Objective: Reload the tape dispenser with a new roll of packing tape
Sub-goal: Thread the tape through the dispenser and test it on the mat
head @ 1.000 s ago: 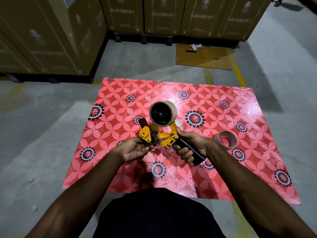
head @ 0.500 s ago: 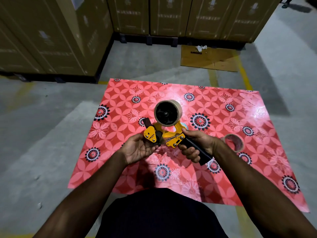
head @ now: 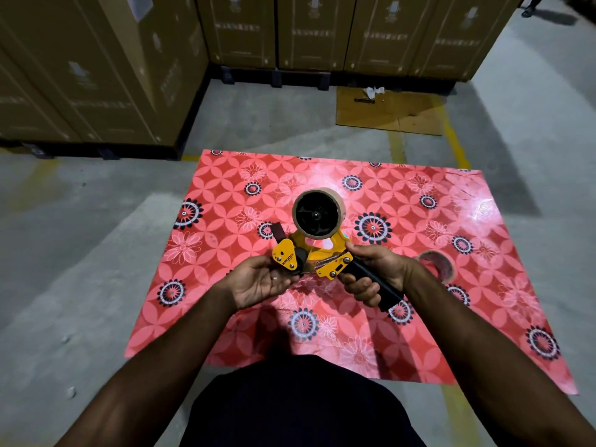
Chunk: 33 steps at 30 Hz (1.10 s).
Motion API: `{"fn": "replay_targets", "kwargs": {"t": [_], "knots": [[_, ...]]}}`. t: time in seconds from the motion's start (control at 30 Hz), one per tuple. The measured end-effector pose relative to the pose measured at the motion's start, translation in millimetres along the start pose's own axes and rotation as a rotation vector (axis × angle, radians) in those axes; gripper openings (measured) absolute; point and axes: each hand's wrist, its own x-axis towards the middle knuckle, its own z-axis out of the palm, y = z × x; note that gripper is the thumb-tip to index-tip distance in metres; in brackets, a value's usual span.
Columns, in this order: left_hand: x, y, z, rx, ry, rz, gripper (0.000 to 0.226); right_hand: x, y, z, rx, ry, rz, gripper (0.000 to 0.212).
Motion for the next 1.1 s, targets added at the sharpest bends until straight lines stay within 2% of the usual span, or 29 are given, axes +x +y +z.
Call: {"fn": "replay_targets", "kwargs": {"t": [0.17,0.27,0.33,0.5,0.6,0.67,0.77,0.9,0.97,1.1], "knots": [[-1,-2,-3,0.140,0.179,-0.019,0.018,-3,-6,0,-0.029,0.021,0.000,0.060],[-7,2,-14,0.220,0.256,-0.038,0.016,-1,-11,-2,-0.066,0.048,0.019,0.058],[-12,7,-23,0.166,0.277,-0.053,0.017,4,-14,-2,-0.092,0.065,0.047,0.057],[-21,14,-32,0.126,0.239,-0.068,0.032,23,-23,3,-0.105,0.041,0.103,0.056],[-21,7,-32,0.076,0.111,-0.141,0.043,34,-31,9,-0.103,0.014,0.103,0.055],[-21,4,-32,-0.015,0.043,-0.139,0.042,39,-35,13,-0.110,0.000,0.102,0.055],[-21,4,-32,-0.144,0.077,-0.055,0.032,41,-39,14,-0.087,-0.019,0.094,0.054],[-22,8,-30,-0.138,0.106,0.021,0.027,40,-38,11,-0.065,-0.032,0.079,0.054],[-21,8,-28,-0.122,0.068,0.040,0.038,42,-37,11,-0.054,-0.044,0.070,0.054],[-21,3,-24,-0.163,-0.048,0.055,0.076,43,-35,14,-0.055,-0.048,0.051,0.053]]}}
